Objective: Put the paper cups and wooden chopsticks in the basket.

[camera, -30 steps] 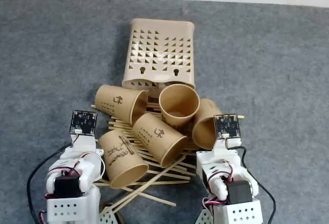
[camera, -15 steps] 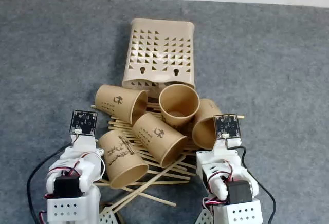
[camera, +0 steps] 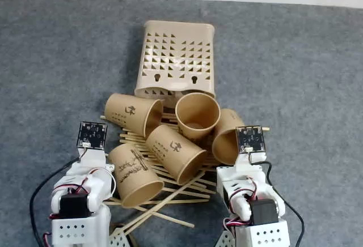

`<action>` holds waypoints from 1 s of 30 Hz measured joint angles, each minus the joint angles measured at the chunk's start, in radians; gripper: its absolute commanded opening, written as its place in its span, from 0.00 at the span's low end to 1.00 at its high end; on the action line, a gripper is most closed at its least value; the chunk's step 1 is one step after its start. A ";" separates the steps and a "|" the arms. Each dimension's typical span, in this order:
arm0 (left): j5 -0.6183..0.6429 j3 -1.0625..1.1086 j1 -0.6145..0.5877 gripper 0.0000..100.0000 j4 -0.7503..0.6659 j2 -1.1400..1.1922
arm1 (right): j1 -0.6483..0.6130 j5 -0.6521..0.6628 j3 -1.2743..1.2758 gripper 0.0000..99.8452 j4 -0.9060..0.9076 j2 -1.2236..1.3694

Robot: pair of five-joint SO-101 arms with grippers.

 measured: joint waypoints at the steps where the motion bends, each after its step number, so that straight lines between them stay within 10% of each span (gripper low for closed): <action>1: 0.000 0.000 0.000 0.00 0.000 0.000 | 0.000 0.000 0.000 0.01 0.000 0.000; 30: -0.049 -0.014 0.104 0.00 -0.060 -0.008 | 0.115 0.000 0.000 0.01 0.017 0.000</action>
